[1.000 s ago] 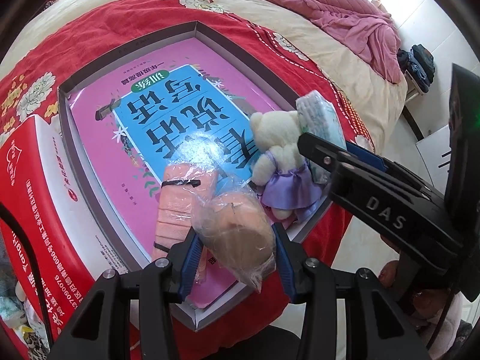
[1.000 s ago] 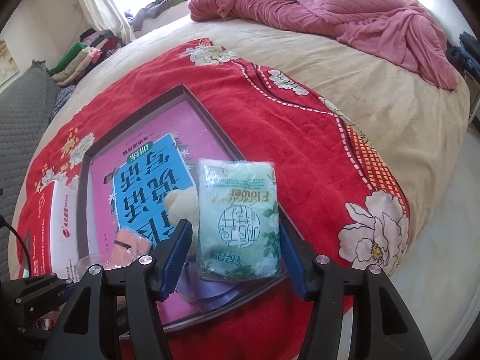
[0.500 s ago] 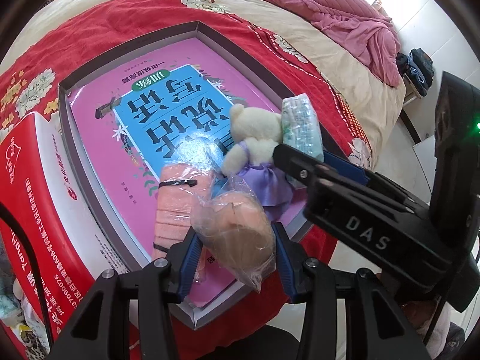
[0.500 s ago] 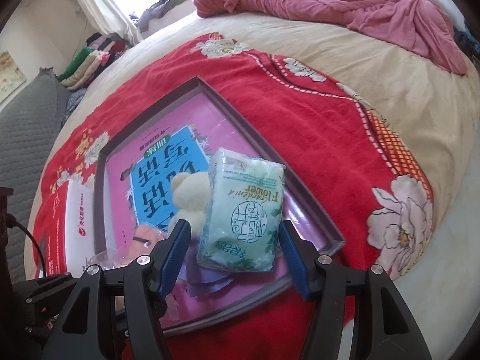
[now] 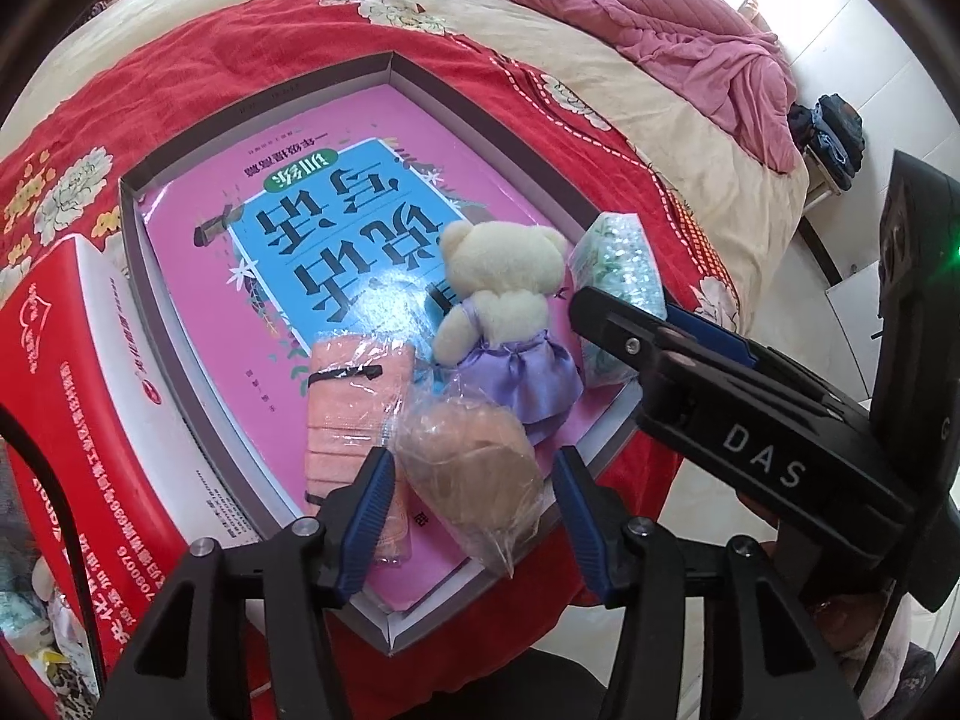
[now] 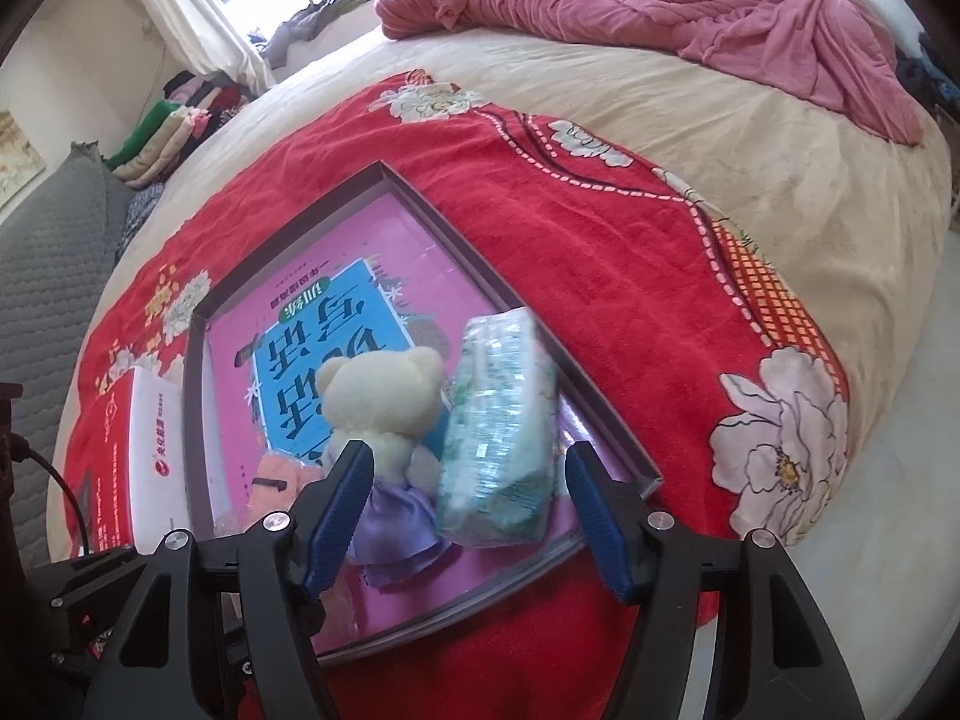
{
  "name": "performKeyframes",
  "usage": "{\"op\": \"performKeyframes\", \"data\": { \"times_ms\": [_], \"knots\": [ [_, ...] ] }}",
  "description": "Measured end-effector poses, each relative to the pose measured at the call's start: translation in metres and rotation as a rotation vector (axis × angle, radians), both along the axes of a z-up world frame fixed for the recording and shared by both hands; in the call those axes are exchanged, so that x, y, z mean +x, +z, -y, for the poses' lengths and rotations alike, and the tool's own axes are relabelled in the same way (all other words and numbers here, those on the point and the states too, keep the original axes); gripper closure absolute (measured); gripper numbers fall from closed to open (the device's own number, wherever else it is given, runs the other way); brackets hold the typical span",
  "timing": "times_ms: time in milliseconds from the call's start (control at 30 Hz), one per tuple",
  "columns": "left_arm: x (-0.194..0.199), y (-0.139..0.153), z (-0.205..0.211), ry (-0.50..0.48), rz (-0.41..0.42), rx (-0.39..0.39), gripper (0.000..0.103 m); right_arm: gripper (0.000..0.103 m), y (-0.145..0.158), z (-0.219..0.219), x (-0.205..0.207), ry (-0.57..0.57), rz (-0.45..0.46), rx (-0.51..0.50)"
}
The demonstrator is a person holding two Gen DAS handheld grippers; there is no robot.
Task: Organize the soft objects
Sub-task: 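Lower the sponge bag and tissue pack onto the book and open both tools, then move both tools back toward the remaining pile of items on the blanket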
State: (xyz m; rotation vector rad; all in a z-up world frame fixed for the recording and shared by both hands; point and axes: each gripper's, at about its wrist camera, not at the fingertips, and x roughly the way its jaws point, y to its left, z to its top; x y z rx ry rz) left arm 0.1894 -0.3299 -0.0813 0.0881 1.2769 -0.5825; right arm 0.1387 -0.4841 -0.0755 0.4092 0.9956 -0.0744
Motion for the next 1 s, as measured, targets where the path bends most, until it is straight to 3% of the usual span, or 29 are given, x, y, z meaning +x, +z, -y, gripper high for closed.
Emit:
{"op": "performKeyframes", "data": {
  "times_ms": [333,567,833,1000],
  "knots": [
    [-0.002,0.010,-0.016,0.037,0.017,-0.003,0.043,0.035,0.013,0.008,-0.012,-0.025,0.016,-0.012],
    [-0.014,0.031,-0.024,0.041,0.057,-0.017,0.035,0.035,0.021,0.009,-0.024,-0.037,0.024,-0.030],
    [-0.029,0.054,-0.031,0.047,0.102,-0.024,0.035,0.034,0.036,0.010,-0.039,-0.057,0.039,-0.066],
    [-0.039,0.062,-0.036,0.050,0.116,-0.020,0.029,0.034,0.048,0.006,-0.046,-0.057,0.061,-0.074]
  ]
}}
